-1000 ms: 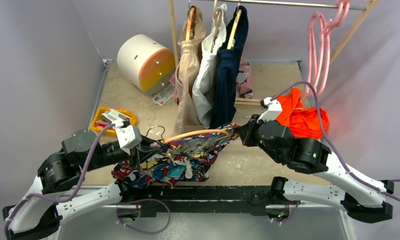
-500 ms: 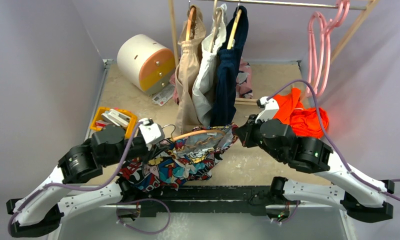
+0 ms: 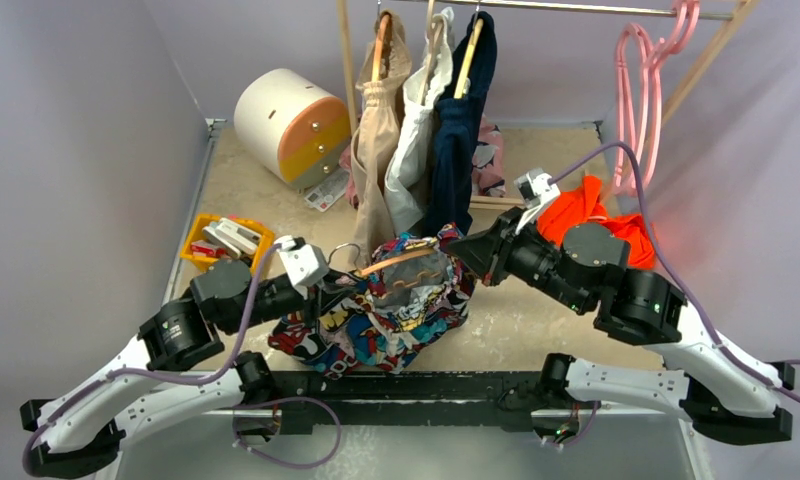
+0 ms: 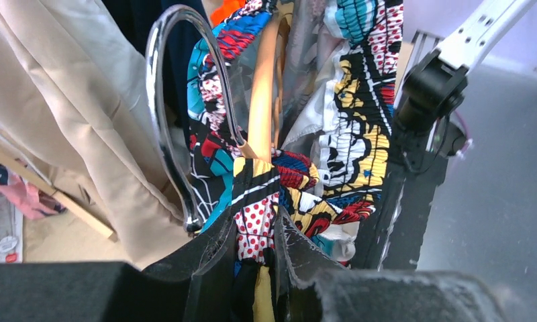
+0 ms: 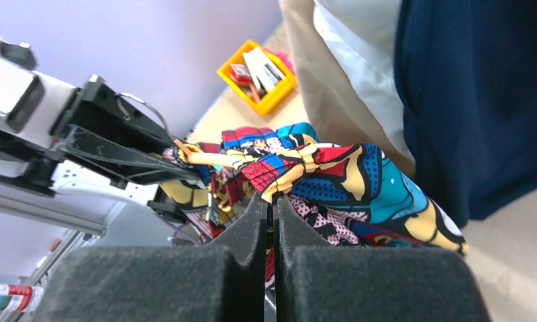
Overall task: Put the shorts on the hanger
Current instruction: Hang the shorts on the hanger.
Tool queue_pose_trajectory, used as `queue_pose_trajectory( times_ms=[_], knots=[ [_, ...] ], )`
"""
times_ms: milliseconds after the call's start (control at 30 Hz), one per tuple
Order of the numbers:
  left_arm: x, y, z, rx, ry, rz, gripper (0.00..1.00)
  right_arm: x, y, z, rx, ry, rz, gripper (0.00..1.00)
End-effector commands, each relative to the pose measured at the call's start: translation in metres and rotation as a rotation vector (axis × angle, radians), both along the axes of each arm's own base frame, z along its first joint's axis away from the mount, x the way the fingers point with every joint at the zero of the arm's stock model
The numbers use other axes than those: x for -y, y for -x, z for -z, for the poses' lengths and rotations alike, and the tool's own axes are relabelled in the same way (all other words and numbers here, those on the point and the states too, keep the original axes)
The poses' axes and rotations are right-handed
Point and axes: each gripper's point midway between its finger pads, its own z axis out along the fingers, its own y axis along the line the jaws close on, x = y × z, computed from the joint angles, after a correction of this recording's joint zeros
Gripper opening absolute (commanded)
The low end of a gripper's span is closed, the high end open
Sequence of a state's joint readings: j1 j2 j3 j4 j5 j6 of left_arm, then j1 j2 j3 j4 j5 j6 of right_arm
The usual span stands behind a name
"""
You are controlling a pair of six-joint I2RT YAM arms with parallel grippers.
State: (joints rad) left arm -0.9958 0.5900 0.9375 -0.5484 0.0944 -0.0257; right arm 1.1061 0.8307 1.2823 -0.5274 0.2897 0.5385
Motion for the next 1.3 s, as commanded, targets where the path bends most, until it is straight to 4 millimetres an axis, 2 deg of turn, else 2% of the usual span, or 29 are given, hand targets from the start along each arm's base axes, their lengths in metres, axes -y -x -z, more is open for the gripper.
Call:
queue_pose_trajectory(
  times_ms=[0,200,233,267,367,400,433,500,533,600,667,700,767,867,933,1000,1133,1267],
  knots=[
    [0.004,0.006,-0.071,0.086,0.326,0.015,0.0,-0.013,0.011,-0.063,0.159,-0.14,-0.114,0.0],
    [-0.006,0.007,-0.093,0.124,0.438,-0.013,0.0,-0.031,0.013,-0.089,0.231,-0.149,-0.186,0.0],
    [-0.006,0.007,-0.099,0.134,0.456,-0.012,0.0,-0.035,0.011,-0.098,0.25,-0.141,-0.191,0.0],
    [-0.007,0.008,-0.108,0.148,0.481,-0.01,0.0,-0.037,0.006,-0.109,0.283,-0.127,-0.183,0.0],
    [-0.007,0.01,-0.135,0.19,0.534,0.007,0.0,-0.04,0.012,-0.172,0.411,-0.206,-0.22,0.0],
    [-0.006,0.01,-0.138,0.194,0.541,0.011,0.0,-0.042,0.016,-0.186,0.441,-0.245,-0.241,0.0],
    [-0.004,0.008,-0.139,0.194,0.544,0.01,0.0,-0.047,0.017,-0.19,0.454,-0.268,-0.258,0.0],
    [-0.001,0.005,-0.133,0.181,0.554,-0.004,0.0,-0.062,0.014,-0.176,0.433,-0.264,-0.276,0.0],
    [0.0,0.002,-0.122,0.168,0.556,-0.014,0.0,-0.072,0.007,-0.158,0.401,-0.234,-0.27,0.0],
    [0.0,-0.001,-0.113,0.147,0.598,-0.029,0.0,-0.085,-0.008,-0.119,0.326,-0.169,-0.229,0.0],
    [-0.002,0.001,-0.114,0.146,0.648,-0.024,0.0,-0.092,-0.017,-0.092,0.271,-0.138,-0.198,0.0],
    [-0.003,0.003,-0.116,0.148,0.66,-0.019,0.0,-0.094,-0.018,-0.087,0.261,-0.133,-0.198,0.0],
    [-0.006,0.006,-0.126,0.171,0.672,-0.011,0.0,-0.096,-0.019,-0.094,0.279,-0.119,-0.204,0.0],
    [-0.012,0.012,-0.148,0.222,0.679,0.009,0.0,-0.093,-0.016,-0.132,0.353,-0.141,-0.221,0.0],
    [-0.013,0.012,-0.155,0.238,0.677,0.006,0.0,-0.094,-0.011,-0.147,0.387,-0.175,-0.243,0.0],
    [-0.012,0.011,-0.152,0.231,0.671,0.0,0.0,-0.1,-0.012,-0.137,0.37,-0.169,-0.255,0.0],
    [-0.014,0.006,-0.132,0.193,0.67,-0.032,0.0,-0.116,-0.015,-0.086,0.281,-0.089,-0.287,0.0],
    [-0.02,0.008,-0.131,0.19,0.674,-0.042,0.0,-0.117,-0.004,-0.069,0.25,-0.089,-0.342,0.0]
  ],
)
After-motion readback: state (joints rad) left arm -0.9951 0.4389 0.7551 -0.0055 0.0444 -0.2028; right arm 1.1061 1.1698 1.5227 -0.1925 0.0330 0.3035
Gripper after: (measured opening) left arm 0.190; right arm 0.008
